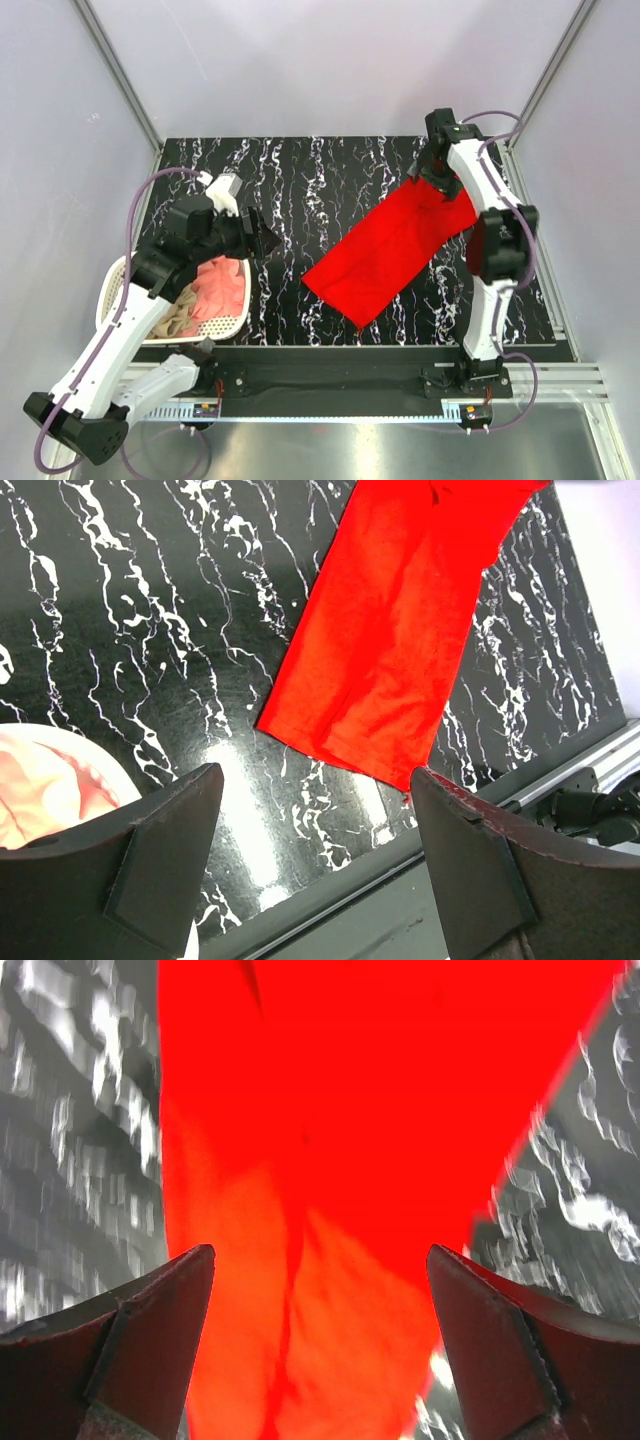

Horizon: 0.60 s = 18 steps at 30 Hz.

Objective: Fold and stack the t-shirts
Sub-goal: Fold the tshirt

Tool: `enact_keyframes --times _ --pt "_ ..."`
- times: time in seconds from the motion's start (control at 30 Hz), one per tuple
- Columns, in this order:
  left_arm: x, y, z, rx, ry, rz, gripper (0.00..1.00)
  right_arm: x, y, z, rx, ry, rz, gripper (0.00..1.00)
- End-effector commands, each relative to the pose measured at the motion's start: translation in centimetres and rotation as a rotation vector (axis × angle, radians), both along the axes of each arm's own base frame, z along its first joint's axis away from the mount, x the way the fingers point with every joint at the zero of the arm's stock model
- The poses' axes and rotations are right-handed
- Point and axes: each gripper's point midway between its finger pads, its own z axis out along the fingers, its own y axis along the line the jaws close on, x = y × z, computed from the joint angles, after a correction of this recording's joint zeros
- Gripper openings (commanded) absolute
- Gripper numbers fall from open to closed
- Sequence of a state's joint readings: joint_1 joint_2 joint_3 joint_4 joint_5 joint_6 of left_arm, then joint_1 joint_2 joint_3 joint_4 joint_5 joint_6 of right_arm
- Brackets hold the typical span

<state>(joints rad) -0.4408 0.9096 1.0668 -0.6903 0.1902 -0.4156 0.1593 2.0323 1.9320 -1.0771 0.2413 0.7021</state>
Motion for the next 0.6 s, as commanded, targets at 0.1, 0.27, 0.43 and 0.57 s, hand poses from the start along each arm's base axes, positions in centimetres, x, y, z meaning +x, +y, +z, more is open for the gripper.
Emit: enact_keyframes --times 0.1,0.27,0.43,0.57 --pt "0.0 0.0 1.8 0.003 -0.047 -0.024 0.82 7.5 -1.3 -3.8 -0.088 0.011 -0.045 0.95" --pt "0.5 0.5 1.2 0.031 -0.035 -0.002 0.82 9.0 -1.4 -7.7 -0.104 0.042 -0.036 0.95" --pt "1.9 -0.1 0.7 0.031 -0.021 -0.003 0.82 8.8 0.0 -11.8 -0.123 0.096 0.118 0.93" --pt "2.9 -0.5 -0.1 0.032 0.003 -0.009 0.82 9.8 4.1 -13.6 -0.174 0.093 0.389 0.92"
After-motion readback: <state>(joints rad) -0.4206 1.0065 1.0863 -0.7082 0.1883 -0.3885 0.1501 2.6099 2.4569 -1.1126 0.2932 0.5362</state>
